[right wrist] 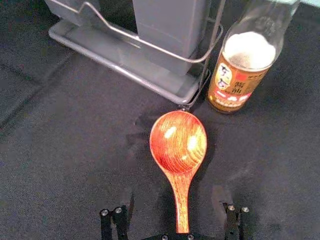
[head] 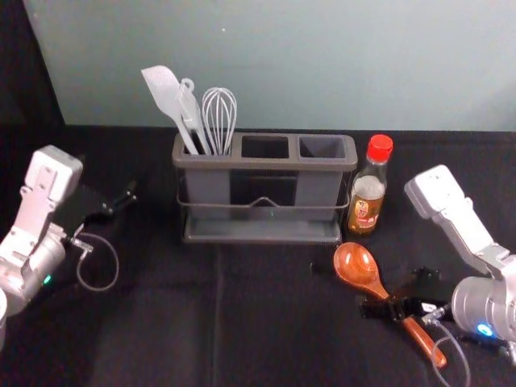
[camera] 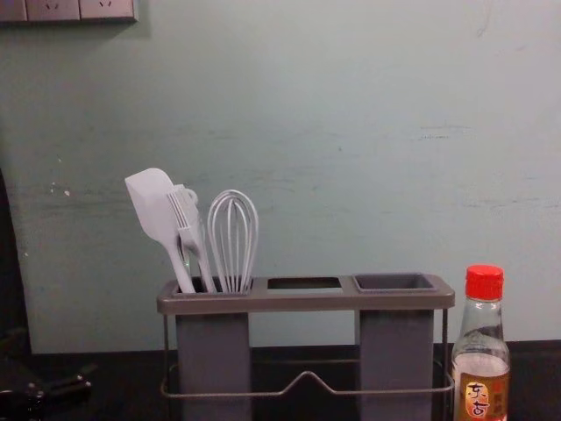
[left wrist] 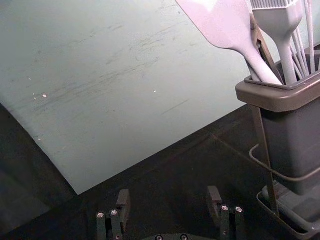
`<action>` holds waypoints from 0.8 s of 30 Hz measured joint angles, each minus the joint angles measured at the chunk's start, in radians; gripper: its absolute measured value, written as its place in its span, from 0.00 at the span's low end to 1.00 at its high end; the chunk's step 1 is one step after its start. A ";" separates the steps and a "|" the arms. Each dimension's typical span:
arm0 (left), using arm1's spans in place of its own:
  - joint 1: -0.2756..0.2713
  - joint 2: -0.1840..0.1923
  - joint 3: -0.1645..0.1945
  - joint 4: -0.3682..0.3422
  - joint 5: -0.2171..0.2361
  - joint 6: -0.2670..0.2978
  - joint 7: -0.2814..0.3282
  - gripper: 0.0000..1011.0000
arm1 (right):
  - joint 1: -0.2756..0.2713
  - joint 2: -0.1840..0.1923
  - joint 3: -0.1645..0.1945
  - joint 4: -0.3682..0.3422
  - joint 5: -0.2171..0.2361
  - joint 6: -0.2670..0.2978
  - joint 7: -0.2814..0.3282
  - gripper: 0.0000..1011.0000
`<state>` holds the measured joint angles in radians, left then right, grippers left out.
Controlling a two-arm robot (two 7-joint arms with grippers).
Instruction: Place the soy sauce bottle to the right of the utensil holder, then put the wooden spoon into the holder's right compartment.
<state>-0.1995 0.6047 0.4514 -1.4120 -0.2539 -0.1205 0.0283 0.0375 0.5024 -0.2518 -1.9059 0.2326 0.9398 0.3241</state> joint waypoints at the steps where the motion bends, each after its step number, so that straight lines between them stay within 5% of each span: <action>1: 0.000 0.000 0.000 0.000 0.000 0.000 0.000 0.99 | 0.013 -0.003 -0.007 0.006 -0.004 0.019 0.005 0.99; 11: 0.000 0.000 0.000 0.000 0.000 0.000 0.000 0.99 | 0.061 -0.059 -0.006 0.075 -0.013 0.044 0.015 0.99; 24: 0.000 0.000 0.000 0.000 0.000 0.000 0.000 0.99 | 0.119 -0.111 -0.018 0.169 -0.048 -0.003 0.030 0.99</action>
<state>-0.1995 0.6047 0.4514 -1.4120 -0.2539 -0.1205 0.0283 0.1569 0.3917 -0.2697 -1.7365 0.1845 0.9365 0.3544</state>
